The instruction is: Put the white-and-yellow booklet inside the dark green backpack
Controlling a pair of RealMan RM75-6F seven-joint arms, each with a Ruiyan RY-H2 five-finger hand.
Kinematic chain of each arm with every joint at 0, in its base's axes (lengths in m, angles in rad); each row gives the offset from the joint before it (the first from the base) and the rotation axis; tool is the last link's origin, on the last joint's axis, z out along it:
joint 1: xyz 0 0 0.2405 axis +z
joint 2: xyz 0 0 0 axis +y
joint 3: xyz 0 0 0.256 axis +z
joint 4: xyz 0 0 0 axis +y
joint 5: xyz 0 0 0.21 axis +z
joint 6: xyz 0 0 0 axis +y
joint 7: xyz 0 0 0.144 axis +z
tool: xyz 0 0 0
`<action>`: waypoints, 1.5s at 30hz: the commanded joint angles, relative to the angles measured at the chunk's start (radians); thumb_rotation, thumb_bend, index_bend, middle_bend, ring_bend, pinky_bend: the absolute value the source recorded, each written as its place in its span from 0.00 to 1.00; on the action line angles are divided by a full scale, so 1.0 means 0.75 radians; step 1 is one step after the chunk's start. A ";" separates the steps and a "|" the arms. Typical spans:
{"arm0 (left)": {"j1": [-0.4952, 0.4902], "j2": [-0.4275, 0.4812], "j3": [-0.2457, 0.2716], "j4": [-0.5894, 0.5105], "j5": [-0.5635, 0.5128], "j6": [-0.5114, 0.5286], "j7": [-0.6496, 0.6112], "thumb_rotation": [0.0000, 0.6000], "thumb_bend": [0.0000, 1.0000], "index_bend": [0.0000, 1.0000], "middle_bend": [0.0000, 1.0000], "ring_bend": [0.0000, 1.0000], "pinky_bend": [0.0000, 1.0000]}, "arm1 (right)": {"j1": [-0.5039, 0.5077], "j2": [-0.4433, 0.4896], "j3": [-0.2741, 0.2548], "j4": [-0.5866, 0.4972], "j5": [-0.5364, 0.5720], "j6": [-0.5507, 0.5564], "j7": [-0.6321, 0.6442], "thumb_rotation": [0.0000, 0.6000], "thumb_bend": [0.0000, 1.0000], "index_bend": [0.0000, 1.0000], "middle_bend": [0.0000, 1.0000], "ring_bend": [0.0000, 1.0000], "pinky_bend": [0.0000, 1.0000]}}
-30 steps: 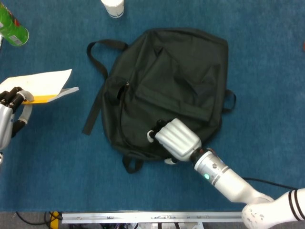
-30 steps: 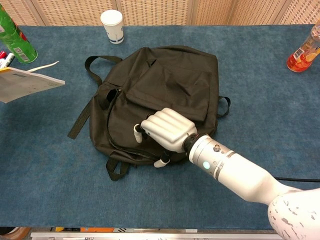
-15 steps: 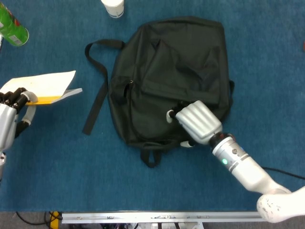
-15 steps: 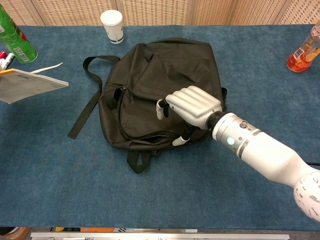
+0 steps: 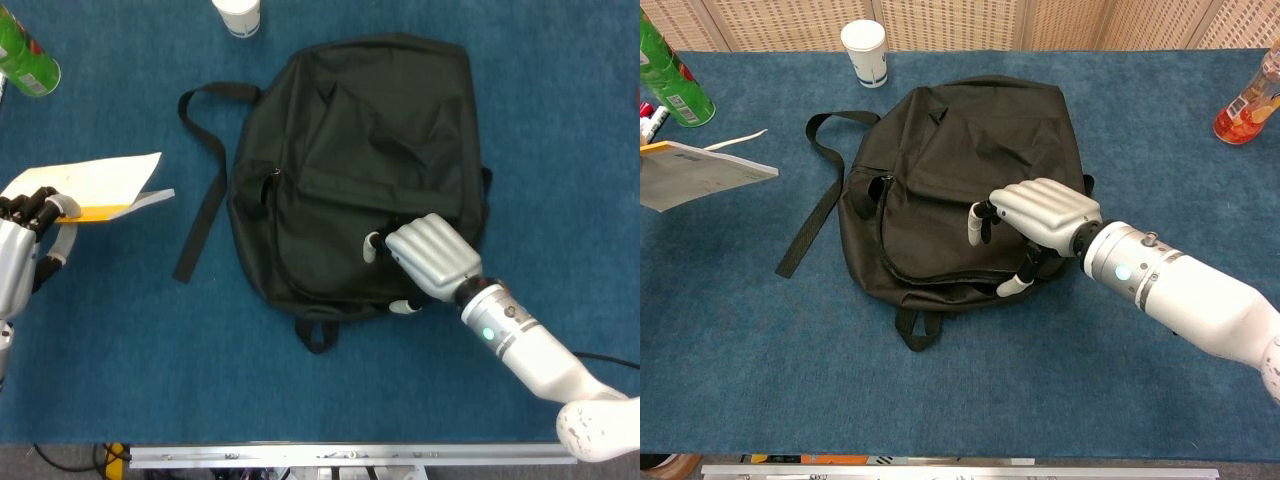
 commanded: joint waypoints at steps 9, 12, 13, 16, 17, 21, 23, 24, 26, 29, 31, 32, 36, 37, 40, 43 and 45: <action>0.002 0.000 -0.003 0.007 0.002 0.008 -0.010 1.00 0.47 0.71 0.79 0.73 0.84 | 0.015 -0.069 0.012 0.109 -0.012 0.092 -0.049 1.00 0.36 0.51 0.46 0.34 0.57; 0.003 0.002 -0.003 0.006 0.004 0.010 -0.010 1.00 0.47 0.71 0.79 0.73 0.84 | 0.022 -0.078 0.014 0.127 0.013 0.094 -0.069 1.00 0.48 0.54 0.48 0.36 0.59; 0.003 0.003 -0.004 0.005 0.003 0.010 -0.010 1.00 0.47 0.71 0.79 0.73 0.84 | 0.025 -0.081 0.016 0.133 0.022 0.094 -0.075 1.00 0.53 0.54 0.49 0.37 0.60; 0.002 0.005 -0.005 0.003 0.003 0.009 -0.010 1.00 0.47 0.71 0.79 0.73 0.84 | 0.036 -0.085 0.017 0.149 0.051 0.087 -0.093 1.00 0.57 0.56 0.50 0.37 0.60; 0.002 0.006 -0.005 0.003 0.003 0.009 -0.009 1.00 0.47 0.71 0.79 0.73 0.84 | 0.039 -0.086 0.021 0.154 0.058 0.085 -0.092 1.00 0.57 0.56 0.50 0.37 0.60; 0.004 0.008 -0.005 0.005 0.000 0.006 -0.011 1.00 0.47 0.71 0.79 0.73 0.84 | 0.046 -0.086 0.028 0.164 0.066 0.075 -0.078 1.00 0.57 0.56 0.50 0.38 0.64; 0.003 0.010 -0.007 0.004 -0.001 0.006 -0.013 1.00 0.47 0.71 0.79 0.73 0.84 | 0.048 -0.089 0.031 0.170 0.060 0.081 -0.072 1.00 0.60 0.56 0.51 0.40 0.68; 0.003 0.012 -0.008 0.004 -0.002 0.007 -0.014 1.00 0.47 0.71 0.79 0.73 0.84 | 0.048 -0.090 0.033 0.172 0.054 0.086 -0.069 1.00 0.61 0.58 0.53 0.43 0.70; 0.003 0.016 -0.010 0.001 0.000 0.011 -0.017 1.00 0.47 0.71 0.79 0.73 0.84 | 0.045 -0.090 0.039 0.174 0.040 0.098 -0.055 1.00 0.63 0.64 0.57 0.48 0.75; 0.002 0.023 -0.011 -0.005 0.004 0.017 -0.022 1.00 0.47 0.71 0.79 0.73 0.84 | 0.038 -0.075 0.051 0.163 0.021 0.116 -0.030 1.00 0.64 0.70 0.61 0.52 0.79; 0.001 0.029 -0.011 -0.011 0.008 0.019 -0.027 1.00 0.47 0.71 0.79 0.73 0.84 | 0.030 -0.056 0.062 0.149 0.001 0.136 -0.009 1.00 0.64 0.73 0.64 0.55 0.82; 0.000 0.032 -0.010 -0.012 0.009 0.019 -0.031 1.00 0.47 0.71 0.79 0.73 0.84 | 0.026 -0.048 0.067 0.144 -0.008 0.144 0.003 1.00 0.64 0.74 0.65 0.56 0.83; -0.007 0.041 -0.010 -0.011 0.021 0.022 -0.047 1.00 0.47 0.71 0.79 0.73 0.84 | 0.002 -0.007 0.094 0.120 -0.048 0.191 0.059 1.00 0.64 0.77 0.68 0.59 0.86; -0.009 0.044 -0.010 -0.014 0.023 0.025 -0.054 1.00 0.47 0.71 0.79 0.73 0.84 | -0.004 0.001 0.101 0.117 -0.056 0.202 0.071 1.00 0.64 0.77 0.69 0.60 0.87; -0.015 0.057 -0.016 -0.028 0.031 0.037 -0.079 1.00 0.47 0.71 0.79 0.73 0.84 | -0.020 0.028 0.126 0.104 -0.058 0.228 0.105 1.00 0.64 0.78 0.70 0.61 0.89; -0.024 0.072 -0.023 -0.043 0.038 0.045 -0.105 1.00 0.47 0.71 0.79 0.73 0.84 | -0.029 0.053 0.153 0.095 -0.044 0.248 0.118 1.00 0.64 0.79 0.70 0.62 0.90; -0.031 0.082 -0.026 -0.057 0.042 0.046 -0.121 1.00 0.47 0.71 0.79 0.73 0.84 | -0.033 0.064 0.176 0.089 -0.030 0.263 0.130 1.00 0.64 0.79 0.70 0.62 0.90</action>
